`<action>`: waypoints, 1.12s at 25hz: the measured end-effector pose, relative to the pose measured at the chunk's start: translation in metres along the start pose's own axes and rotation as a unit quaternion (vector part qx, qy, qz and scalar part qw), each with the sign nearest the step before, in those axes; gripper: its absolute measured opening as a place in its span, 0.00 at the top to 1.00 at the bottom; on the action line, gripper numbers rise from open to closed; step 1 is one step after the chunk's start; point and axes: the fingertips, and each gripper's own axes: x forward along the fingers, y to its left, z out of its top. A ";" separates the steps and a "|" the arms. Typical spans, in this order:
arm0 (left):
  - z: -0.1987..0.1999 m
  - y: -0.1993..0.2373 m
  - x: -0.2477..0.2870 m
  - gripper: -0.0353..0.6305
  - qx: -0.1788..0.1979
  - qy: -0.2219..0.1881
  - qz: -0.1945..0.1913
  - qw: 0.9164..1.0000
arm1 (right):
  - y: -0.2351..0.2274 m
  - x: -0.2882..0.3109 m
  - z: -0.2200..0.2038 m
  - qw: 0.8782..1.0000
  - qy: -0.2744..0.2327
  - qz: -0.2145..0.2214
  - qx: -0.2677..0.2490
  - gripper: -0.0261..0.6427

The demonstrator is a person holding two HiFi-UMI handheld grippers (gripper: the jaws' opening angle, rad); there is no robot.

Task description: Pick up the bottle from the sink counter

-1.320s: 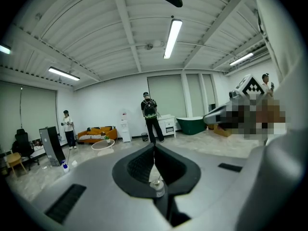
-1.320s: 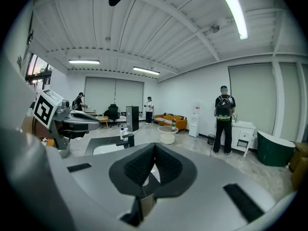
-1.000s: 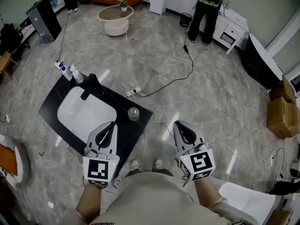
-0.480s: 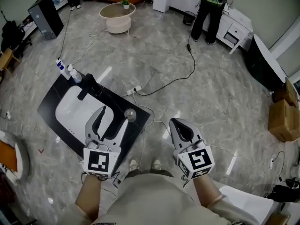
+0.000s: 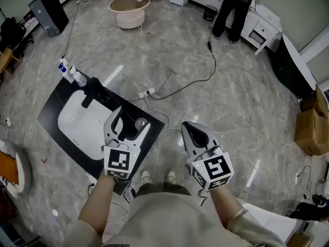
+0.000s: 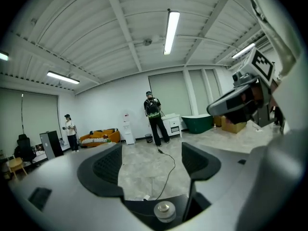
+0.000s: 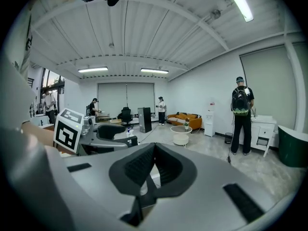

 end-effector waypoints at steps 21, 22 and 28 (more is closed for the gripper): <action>-0.189 -0.025 0.092 0.40 -0.079 0.153 -0.067 0.983 | -0.025 0.096 -0.118 0.993 0.115 0.006 -0.028 0.97; -0.198 -0.025 0.096 0.40 -0.083 0.160 -0.067 0.981 | -0.024 0.099 -0.123 0.993 0.118 0.009 -0.027 0.97; -0.245 -0.029 0.114 0.39 -0.129 0.195 -0.070 0.970 | -0.020 0.114 -0.145 0.990 0.139 0.014 -0.022 0.97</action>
